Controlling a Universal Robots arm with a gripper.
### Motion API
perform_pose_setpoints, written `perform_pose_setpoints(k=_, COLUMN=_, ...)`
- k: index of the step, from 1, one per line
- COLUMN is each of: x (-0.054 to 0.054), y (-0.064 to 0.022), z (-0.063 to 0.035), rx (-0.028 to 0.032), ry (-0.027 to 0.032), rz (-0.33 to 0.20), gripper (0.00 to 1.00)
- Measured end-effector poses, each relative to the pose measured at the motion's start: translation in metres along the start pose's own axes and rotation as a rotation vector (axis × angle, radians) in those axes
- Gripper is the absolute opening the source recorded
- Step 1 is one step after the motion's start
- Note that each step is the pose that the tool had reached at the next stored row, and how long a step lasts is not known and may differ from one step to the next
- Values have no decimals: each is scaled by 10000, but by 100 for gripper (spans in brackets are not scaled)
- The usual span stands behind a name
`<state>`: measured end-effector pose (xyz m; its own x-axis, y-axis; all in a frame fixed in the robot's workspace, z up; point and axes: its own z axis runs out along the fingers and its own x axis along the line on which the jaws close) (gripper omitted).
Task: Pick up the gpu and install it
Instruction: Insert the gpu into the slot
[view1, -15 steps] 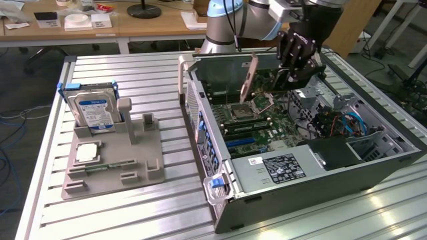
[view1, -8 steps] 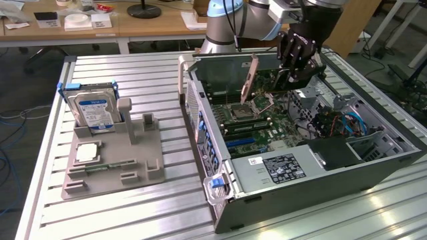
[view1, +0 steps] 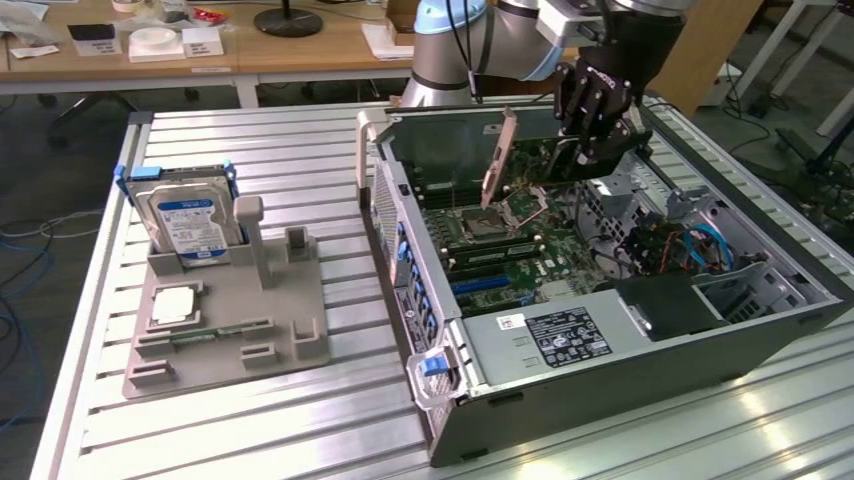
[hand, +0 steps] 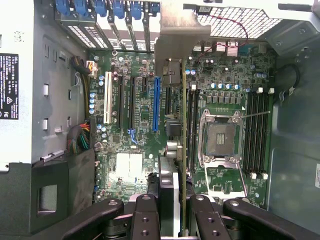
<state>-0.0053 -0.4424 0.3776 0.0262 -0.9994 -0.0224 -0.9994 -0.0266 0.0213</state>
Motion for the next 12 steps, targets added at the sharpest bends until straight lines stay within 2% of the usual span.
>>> perform_pose_setpoints(k=4, x=-2, y=-1, z=21, rx=-17, ry=-2, rz=7, gripper=28)
perform_pose_setpoints(k=12, x=-18, y=1, z=113, rx=11, ry=-10, rz=381, gripper=28)
